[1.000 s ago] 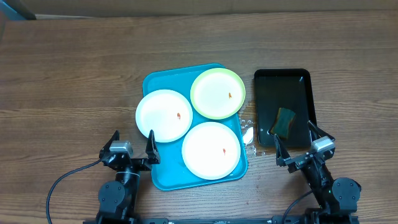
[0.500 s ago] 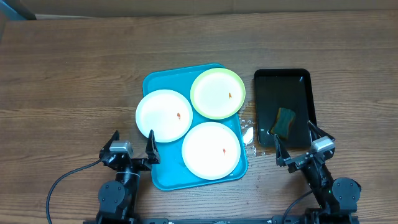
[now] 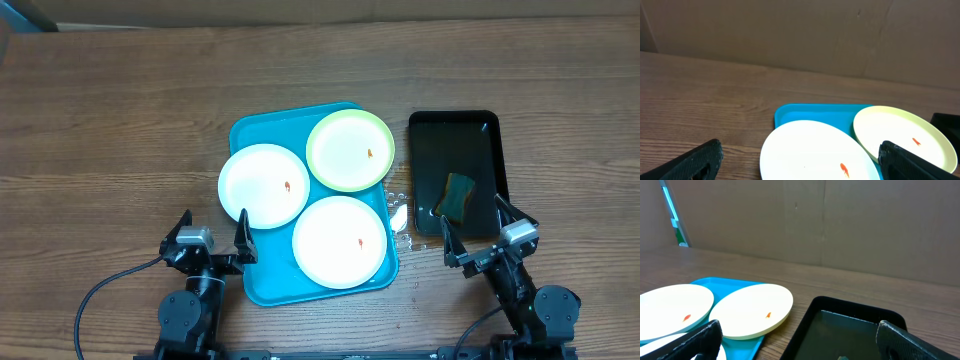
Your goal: Clean dirty plates on tray and stack at the side
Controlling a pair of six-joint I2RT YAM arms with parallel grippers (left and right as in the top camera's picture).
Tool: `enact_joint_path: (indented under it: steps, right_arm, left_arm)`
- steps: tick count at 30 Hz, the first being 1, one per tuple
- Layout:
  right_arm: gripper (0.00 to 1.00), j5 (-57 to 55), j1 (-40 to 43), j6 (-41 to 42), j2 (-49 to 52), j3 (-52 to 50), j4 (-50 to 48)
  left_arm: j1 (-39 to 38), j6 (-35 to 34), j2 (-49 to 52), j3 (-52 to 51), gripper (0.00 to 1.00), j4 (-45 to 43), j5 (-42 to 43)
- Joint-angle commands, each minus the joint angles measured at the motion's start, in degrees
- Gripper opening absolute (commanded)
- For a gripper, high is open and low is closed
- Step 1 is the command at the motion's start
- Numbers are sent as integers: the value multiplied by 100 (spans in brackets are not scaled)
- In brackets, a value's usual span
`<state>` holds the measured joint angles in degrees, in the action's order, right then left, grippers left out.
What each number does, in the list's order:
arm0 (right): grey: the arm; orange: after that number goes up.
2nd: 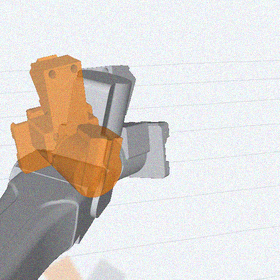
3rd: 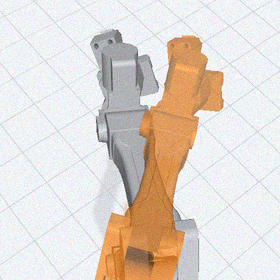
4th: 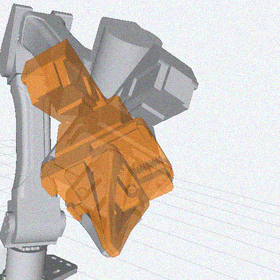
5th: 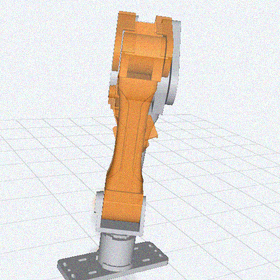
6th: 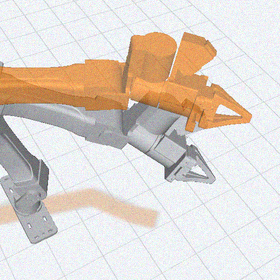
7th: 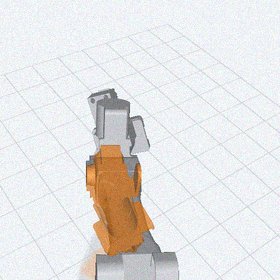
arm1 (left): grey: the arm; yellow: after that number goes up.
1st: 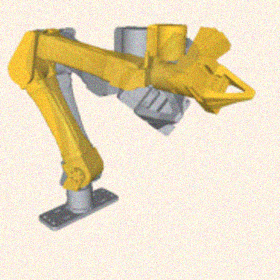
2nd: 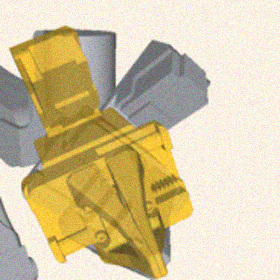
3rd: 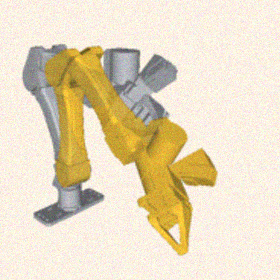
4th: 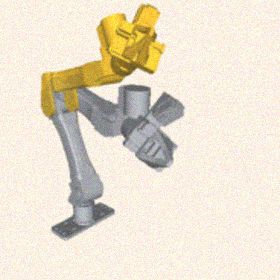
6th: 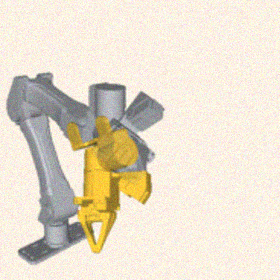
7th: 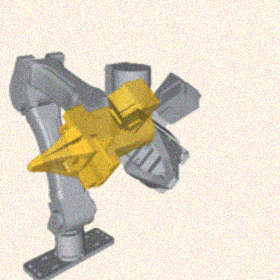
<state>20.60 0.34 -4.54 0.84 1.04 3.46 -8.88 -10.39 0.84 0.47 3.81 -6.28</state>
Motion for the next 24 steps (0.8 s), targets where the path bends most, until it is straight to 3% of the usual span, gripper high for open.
enact_joint_path:
  steps: [1, 5, 8, 13, 16, 20, 24]
  right_arm:
    - [100, 9, -33, -17, -50, -57, -35]
    - [100, 76, -33, -13, -50, -57, -101]
    - [100, 551, -33, 7, -50, -57, -81]
    - [100, 1742, -33, 52, -50, -57, -127]
    - [100, 1919, -33, 763, -50, -11, -186]
    - [100, 2006, -33, 1294, -37, 452, 28]
    - [100, 1989, -31, 1309, 201, 1416, 706]
  left_arm:
    - [28, -37, -50, -20, 100, -15, -68]
    - [28, -42, -50, -20, 100, -13, 79]
    - [28, -48, -50, -17, 100, 63, 713]
    - [22, -632, -50, -17, 100, -179, 1659]
    - [24, -656, -50, -11, 100, -420, 2100]
    - [24, -656, -50, 315, 100, -466, 2243]
    - [24, -527, 105, 1231, 100, 214, 2044]
